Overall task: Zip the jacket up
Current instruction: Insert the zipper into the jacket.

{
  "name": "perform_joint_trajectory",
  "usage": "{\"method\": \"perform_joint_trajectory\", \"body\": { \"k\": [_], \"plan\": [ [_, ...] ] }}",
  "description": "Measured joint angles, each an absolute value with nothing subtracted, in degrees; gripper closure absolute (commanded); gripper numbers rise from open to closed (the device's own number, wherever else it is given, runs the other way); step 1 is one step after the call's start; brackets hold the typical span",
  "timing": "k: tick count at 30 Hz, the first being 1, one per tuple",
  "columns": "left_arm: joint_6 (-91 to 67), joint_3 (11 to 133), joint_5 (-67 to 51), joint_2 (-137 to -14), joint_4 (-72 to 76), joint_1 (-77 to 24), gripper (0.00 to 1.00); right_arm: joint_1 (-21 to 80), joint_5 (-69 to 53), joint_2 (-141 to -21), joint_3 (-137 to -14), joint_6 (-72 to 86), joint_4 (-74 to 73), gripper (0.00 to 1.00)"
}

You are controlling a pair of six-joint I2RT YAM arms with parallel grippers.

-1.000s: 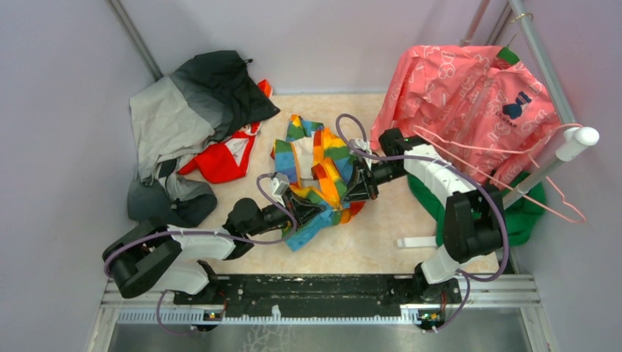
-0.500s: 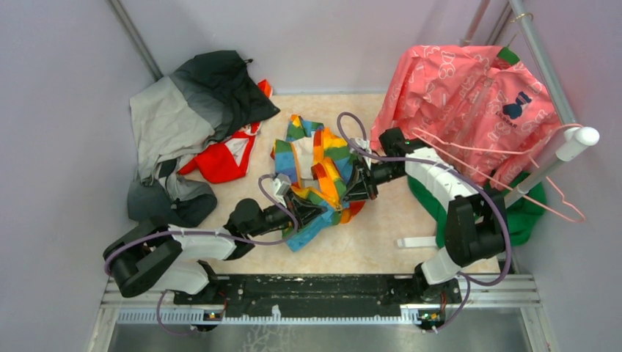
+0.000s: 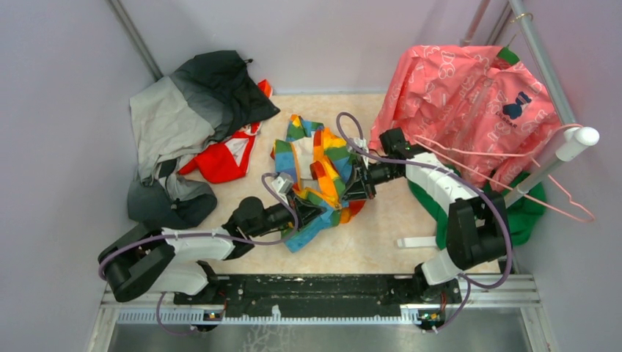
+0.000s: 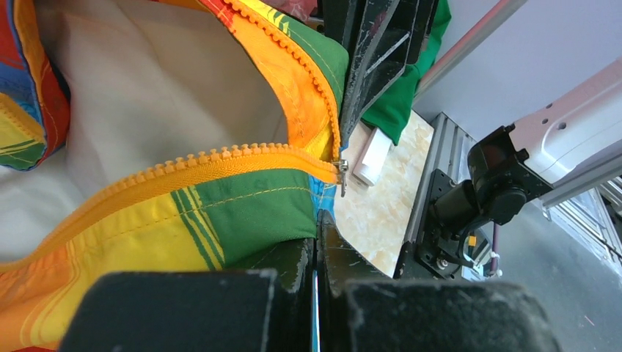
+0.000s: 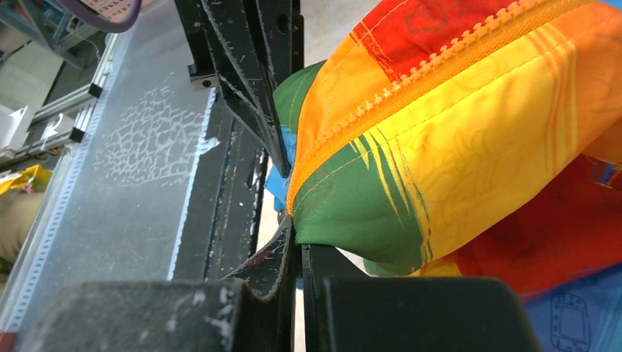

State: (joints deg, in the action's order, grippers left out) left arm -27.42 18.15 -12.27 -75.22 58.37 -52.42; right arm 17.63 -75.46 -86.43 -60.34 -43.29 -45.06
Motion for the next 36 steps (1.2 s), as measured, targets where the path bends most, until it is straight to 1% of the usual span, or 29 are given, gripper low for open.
{"method": "perform_joint_trajectory", "body": {
  "k": [14,27,36],
  "plan": [
    [-24.3,23.9,-12.1,-73.9,45.1,-52.4,1.00,17.9,-74.5,-86.2,-58.5,-35.4,-37.7,1.00],
    [-14.9,31.6,-11.5,-72.6,26.0,-52.4,1.00,18.0,-75.4,-86.1,-56.4,-28.0,-31.6,1.00],
    [-8.9,37.0,-12.9,-73.5,15.1,-52.6,1.00,19.3,-73.8,-85.7,-51.3,-15.5,-19.2,1.00]
  ]
}}
